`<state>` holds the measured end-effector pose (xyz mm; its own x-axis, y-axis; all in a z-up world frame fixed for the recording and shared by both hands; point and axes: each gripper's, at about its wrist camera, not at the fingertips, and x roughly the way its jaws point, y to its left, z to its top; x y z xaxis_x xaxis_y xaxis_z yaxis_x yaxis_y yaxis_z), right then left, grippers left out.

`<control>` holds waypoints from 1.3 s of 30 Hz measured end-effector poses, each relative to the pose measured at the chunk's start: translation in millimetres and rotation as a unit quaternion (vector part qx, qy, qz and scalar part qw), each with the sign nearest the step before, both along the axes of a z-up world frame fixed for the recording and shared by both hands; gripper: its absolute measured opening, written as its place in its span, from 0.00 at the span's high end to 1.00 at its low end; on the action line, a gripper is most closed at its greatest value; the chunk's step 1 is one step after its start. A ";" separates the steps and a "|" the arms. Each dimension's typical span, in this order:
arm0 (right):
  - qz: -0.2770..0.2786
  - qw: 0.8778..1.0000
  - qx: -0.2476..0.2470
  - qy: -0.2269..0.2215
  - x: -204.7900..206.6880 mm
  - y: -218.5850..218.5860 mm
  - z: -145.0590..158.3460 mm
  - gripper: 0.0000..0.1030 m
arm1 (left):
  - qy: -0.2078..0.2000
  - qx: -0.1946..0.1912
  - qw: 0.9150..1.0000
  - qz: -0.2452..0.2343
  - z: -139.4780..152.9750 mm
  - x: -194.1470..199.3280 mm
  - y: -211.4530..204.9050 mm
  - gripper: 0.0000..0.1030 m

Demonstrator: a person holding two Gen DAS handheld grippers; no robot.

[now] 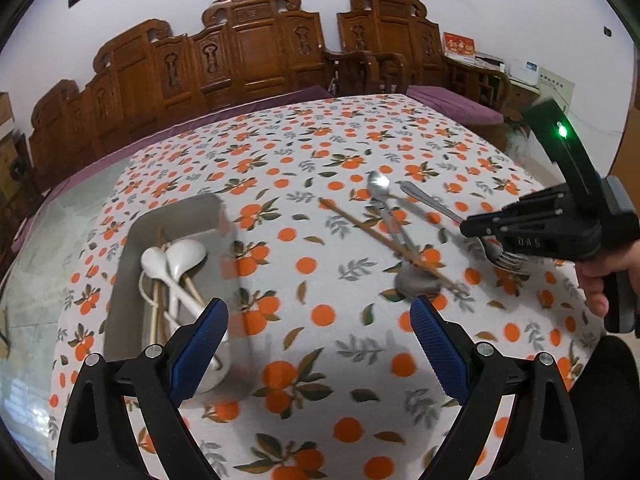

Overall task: Organize utensils
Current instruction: 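Grasp the other wooden chopstick with the left gripper while the right gripper holds the fork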

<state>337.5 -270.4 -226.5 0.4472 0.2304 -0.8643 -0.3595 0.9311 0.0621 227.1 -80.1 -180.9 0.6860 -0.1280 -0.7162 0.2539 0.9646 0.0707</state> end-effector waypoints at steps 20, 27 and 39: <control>-0.007 1.000 0.001 -0.001 -19.5 -36.6 -23.4 0.92 | 0.104 -0.030 0.994 0.029 -46.0 80.4 -57.5 0.34; -0.007 1.000 -0.001 -0.004 -19.5 -36.8 -22.9 0.92 | 0.155 -0.088 0.983 0.054 -56.2 110.4 -59.9 0.55; -0.007 1.000 0.001 -0.004 -20.1 -36.2 -23.1 0.92 | 0.185 -0.082 0.976 0.084 -65.0 125.8 -73.5 0.88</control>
